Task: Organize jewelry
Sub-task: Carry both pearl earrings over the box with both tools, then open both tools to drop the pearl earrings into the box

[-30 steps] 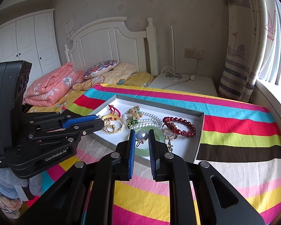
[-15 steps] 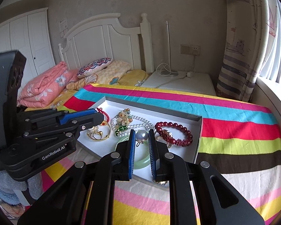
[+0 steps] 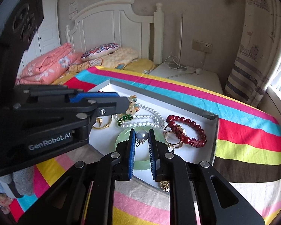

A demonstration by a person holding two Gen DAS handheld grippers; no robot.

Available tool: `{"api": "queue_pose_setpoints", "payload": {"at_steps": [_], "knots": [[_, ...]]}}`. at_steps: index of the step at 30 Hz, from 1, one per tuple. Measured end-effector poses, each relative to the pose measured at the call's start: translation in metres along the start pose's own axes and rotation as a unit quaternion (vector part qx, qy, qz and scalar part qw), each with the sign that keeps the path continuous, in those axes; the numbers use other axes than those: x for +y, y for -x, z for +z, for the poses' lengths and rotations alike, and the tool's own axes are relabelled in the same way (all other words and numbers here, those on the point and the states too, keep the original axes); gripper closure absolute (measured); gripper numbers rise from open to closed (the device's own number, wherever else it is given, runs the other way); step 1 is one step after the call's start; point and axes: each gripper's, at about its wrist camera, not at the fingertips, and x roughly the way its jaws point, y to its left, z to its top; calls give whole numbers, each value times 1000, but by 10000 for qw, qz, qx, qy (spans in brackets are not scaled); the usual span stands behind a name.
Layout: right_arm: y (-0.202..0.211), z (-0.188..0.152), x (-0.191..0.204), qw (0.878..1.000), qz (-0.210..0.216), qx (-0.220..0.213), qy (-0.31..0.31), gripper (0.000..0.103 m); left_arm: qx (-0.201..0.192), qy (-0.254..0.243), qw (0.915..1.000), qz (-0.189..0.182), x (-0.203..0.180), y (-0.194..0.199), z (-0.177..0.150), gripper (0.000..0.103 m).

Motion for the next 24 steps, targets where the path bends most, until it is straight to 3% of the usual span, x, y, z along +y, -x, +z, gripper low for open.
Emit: {"api": "queue_pose_setpoints", "payload": {"at_steps": [24], "knots": [[-16,-10,-11,9994,197,138,-255,88,241,69,9992,-300,7,-24,-17,90]]}}
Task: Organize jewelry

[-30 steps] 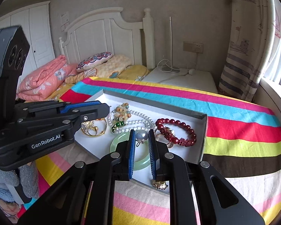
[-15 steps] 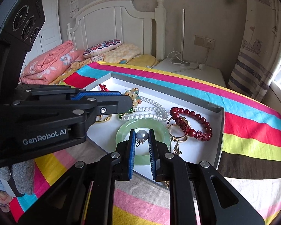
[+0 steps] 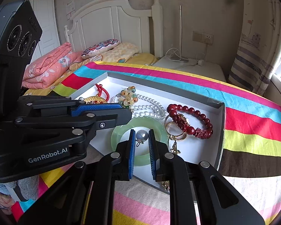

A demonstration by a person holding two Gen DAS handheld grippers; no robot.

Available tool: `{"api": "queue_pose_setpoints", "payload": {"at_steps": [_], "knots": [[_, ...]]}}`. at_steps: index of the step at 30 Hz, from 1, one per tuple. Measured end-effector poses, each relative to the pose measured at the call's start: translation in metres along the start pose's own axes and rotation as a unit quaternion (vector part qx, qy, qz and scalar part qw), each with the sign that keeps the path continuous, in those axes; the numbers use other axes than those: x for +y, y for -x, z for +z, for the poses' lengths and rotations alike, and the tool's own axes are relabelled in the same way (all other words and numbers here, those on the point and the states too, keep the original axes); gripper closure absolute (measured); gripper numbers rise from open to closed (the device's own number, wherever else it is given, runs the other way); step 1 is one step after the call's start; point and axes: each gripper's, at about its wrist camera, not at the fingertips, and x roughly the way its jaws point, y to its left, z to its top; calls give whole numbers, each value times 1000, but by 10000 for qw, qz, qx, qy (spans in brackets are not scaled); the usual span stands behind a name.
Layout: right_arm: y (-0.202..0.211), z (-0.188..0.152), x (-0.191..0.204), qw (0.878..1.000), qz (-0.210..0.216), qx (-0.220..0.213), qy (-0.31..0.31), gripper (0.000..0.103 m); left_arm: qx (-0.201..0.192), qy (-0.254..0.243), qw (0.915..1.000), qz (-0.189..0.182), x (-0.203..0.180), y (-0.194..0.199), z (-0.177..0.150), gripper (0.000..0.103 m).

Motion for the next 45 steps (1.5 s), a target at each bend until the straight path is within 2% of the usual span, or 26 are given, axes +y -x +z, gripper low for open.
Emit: {"api": "queue_pose_setpoints", "payload": {"at_steps": [6,8,9,10,12,14,15,20,25,30,34,36,39,43,45], "knots": [[-1,-1,-1,10000,-22,0,-47,88,-7,19,10000,-6,1,1,0,90],[-1,-1,-3,10000,-30,6,-93,88,-8,59,10000,-5,3,1,0,84],[-1,-1,-3,9999,-34,7,-105,88,-13,93,10000,-3,3,1,0,67],[-1,-1,-4,9999,-43,9,-111,87,-54,149,9999,30,5,3,0,43],[-1,-2,-5,9999,-80,17,-135,80,-229,285,9993,117,9,10,0,28],[-2,-1,-6,9998,-90,4,-162,55,-291,319,9990,123,11,14,2,28],[0,-1,-6,9998,-88,-28,-167,51,-303,319,9989,162,11,14,2,28],[2,-2,-7,9998,-86,-72,-151,50,-298,263,9988,288,11,14,1,28],[4,-3,-8,9997,-120,-112,-166,48,-412,258,9978,462,12,17,0,18],[7,-4,-7,9996,-175,-165,-130,44,-545,320,9954,725,17,19,-2,12],[12,-5,-7,9994,-229,-248,-116,35,-797,381,9920,896,19,29,-3,6],[15,-6,-7,9990,-306,-312,-114,35,-942,364,9897,1010,18,36,-5,3],[25,-9,-6,9975,-591,-380,-105,30,-1074,330,9864,1202,17,45,-11,3],[48,-16,-4,9952,-690,-604,-353,17,-1149,535,9844,1223,22,60,-15,3],[58,-19,-3,9933,-795,-688,-478,17,-1201,588,9802,1460,23,71,-18,3]]}}
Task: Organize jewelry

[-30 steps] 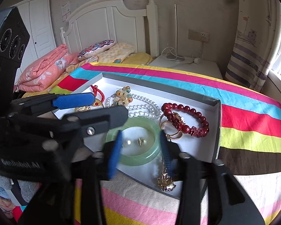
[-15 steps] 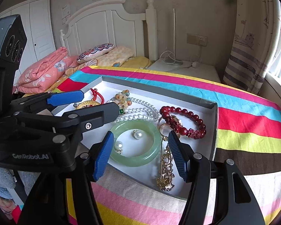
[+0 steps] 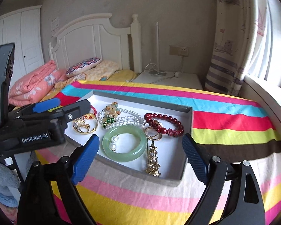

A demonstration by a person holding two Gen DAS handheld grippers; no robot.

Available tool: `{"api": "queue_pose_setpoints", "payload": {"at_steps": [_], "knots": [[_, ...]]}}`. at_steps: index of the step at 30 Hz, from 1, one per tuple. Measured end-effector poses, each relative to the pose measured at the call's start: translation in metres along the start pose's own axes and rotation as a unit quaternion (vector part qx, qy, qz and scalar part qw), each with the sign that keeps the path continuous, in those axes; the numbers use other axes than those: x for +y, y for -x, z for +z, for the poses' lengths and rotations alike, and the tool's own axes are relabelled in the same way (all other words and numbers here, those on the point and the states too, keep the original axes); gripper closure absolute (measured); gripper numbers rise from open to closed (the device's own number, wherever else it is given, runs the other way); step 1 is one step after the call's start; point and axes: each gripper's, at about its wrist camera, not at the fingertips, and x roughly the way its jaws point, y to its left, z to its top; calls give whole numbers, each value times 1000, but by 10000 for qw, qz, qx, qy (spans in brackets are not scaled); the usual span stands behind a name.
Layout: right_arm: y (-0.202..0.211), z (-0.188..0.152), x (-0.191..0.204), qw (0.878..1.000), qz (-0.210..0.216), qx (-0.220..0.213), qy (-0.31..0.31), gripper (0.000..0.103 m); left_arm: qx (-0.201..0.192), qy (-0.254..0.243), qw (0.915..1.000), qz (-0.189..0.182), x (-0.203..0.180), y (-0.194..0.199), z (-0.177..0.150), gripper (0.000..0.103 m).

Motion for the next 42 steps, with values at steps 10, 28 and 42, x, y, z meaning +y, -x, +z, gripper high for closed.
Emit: {"api": "queue_pose_setpoints", "payload": {"at_steps": [10,28,42], "knots": [[4,-12,-13,9927,-505,123,-1087,17,431,-446,9942,874,5,11,-22,3],[-6,-18,2,9946,-662,192,-769,17,640,-345,9953,634,5,1,-27,3],[-8,-18,8,9953,-669,266,-644,17,680,-327,9953,610,5,0,-29,3]]}}
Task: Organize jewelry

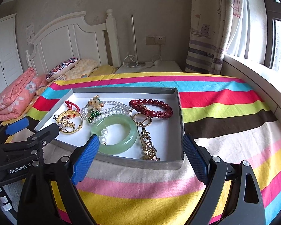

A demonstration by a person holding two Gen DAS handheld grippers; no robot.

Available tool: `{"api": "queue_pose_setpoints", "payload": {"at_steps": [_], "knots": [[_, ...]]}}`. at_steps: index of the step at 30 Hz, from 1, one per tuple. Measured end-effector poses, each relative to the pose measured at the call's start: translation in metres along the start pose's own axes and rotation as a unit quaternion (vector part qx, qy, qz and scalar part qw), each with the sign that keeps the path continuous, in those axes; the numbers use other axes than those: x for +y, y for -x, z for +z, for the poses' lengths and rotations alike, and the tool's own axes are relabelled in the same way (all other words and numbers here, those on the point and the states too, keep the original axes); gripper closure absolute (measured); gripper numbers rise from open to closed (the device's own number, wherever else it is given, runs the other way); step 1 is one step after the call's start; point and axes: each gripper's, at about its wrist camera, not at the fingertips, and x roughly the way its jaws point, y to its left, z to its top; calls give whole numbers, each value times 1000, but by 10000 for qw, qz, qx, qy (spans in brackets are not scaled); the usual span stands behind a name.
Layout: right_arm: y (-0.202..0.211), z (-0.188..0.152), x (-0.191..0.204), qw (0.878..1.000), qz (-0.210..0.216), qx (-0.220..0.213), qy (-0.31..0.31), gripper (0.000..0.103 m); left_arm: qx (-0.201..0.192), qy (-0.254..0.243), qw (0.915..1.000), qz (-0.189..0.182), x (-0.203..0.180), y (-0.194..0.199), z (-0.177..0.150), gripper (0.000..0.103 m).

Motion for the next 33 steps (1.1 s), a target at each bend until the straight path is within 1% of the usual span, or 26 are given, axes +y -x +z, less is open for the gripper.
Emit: {"api": "queue_pose_setpoints", "payload": {"at_steps": [13,17,33], "knots": [[-2,0,3,10000,-53,36,64,17,70,28,10000,-5,1,-2,0,3],[-2,0,3,10000,-48,32,64,17,96,-2,9999,46,0,-4,0,3],[-1,0,3,10000,-49,31,67,17,134,117,9998,72,5,-6,1,3]]}}
